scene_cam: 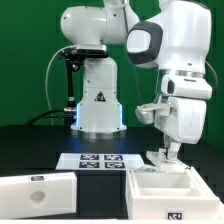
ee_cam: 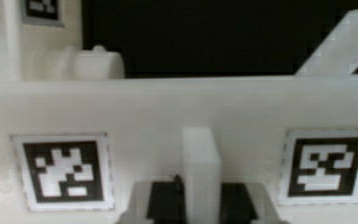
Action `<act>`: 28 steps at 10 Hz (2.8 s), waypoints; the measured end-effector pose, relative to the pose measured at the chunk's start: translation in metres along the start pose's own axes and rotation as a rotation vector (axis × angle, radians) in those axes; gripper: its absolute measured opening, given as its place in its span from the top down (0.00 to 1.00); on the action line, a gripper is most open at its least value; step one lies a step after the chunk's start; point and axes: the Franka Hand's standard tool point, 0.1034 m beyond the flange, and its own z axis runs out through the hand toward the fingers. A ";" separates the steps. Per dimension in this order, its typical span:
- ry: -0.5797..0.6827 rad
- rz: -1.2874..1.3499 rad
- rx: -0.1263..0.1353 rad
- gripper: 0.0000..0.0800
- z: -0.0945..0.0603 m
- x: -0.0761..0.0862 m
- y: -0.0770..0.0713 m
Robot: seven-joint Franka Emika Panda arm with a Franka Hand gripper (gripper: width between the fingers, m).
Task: Assemble cabinet
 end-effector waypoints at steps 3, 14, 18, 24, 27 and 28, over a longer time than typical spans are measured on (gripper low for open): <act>-0.004 0.013 0.004 0.92 0.003 0.004 0.005; -0.075 0.067 0.046 0.92 0.002 -0.002 0.052; -0.082 0.052 0.046 0.92 0.004 -0.004 0.064; -0.083 0.041 0.020 0.92 0.004 -0.004 0.099; -0.093 0.032 0.020 0.92 0.006 -0.005 0.114; -0.101 0.013 0.032 0.92 0.006 -0.006 0.115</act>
Offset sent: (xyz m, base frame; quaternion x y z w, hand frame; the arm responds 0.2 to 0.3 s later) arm 0.0191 0.0072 -0.0028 -0.0033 -0.0074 0.0211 0.9997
